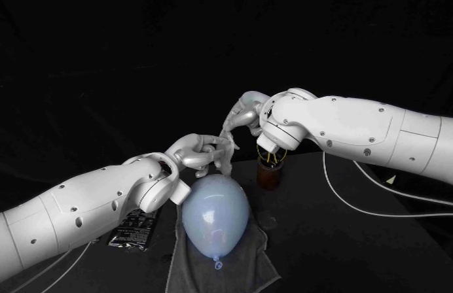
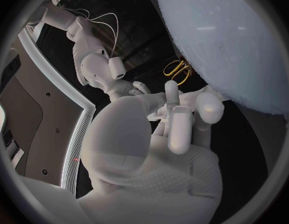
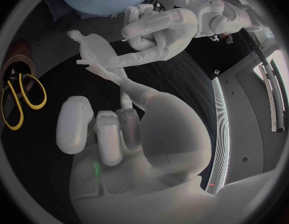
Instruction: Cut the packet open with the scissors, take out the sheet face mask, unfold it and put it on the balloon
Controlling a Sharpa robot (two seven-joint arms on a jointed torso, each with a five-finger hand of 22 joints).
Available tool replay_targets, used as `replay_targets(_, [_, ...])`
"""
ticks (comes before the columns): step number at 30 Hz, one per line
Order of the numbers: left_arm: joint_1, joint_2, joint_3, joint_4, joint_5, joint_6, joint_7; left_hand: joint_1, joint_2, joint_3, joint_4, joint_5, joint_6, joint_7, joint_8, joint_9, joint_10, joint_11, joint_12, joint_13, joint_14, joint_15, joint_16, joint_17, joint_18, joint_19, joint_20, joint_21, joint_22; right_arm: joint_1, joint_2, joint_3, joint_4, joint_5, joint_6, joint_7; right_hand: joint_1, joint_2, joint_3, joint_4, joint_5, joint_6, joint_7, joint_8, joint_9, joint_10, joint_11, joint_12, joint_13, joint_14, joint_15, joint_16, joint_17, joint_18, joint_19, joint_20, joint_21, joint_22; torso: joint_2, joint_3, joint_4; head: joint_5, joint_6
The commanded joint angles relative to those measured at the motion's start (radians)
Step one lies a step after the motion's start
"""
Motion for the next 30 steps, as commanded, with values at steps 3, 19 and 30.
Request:
replay_targets(3, [0.001, -0.001, 0.001, 0.001, 0.03, -0.015, 0.009, -0.001, -0.011, -0.005, 0.002, -0.001, 0.022, 0.005, 0.008, 0.007, -0.009, 0.0, 0.006, 0.003, 0.005, 0.003, 0.003, -0.001, -0.015, 0.002, 0.0, 0.0, -0.002, 0.001, -0.004, 0.001, 0.006, -0.012, 0.012, 0.007, 0.001, 0.01, 0.006, 0.0, 0.005, 0.008, -0.001, 0.013, 0.031, 0.043, 0.0, 0.006, 0.181, 0.108, -0.007, 0.003, 0.263, -0.008, 0.007, 0.003, 0.005, 0.173, 0.0, 0.0009, -0.0006, 0.0, -0.001])
replay_targets(19, [0.002, 0.016, 0.001, -0.02, 0.077, -0.046, 0.014, -0.003, -0.007, -0.008, 0.011, -0.002, 0.094, 0.025, 0.033, 0.027, -0.011, 0.014, 0.018, 0.009, 0.006, 0.014, 0.004, -0.001, -0.017, 0.005, 0.007, 0.003, 0.005, 0.001, -0.027, 0.001, 0.042, 0.026, 0.041, -0.002, -0.002, 0.009, 0.012, -0.002, 0.005, 0.008, 0.0, 0.015, 0.032, 0.048, 0.0, 0.012, 0.186, 0.108, -0.007, 0.003, 0.263, -0.008, 0.008, 0.003, 0.008, 0.174, -0.001, 0.0014, -0.0008, 0.004, -0.001])
replay_targets(30, [0.001, 0.017, 0.001, -0.014, 0.139, -0.055, 0.03, -0.039, -0.017, -0.067, 0.051, -0.002, 0.168, 0.035, 0.054, 0.047, -0.009, 0.036, 0.032, 0.013, 0.003, 0.034, 0.003, -0.006, -0.016, 0.001, 0.025, 0.0, 0.001, 0.001, -0.031, 0.001, 0.044, 0.107, 0.057, -0.018, -0.007, 0.009, 0.016, -0.002, 0.005, 0.009, 0.0, 0.017, 0.032, 0.049, 0.0, 0.013, 0.187, 0.108, -0.007, 0.003, 0.263, -0.008, 0.009, 0.003, 0.008, 0.174, -0.001, -0.0004, 0.0, 0.007, 0.0])
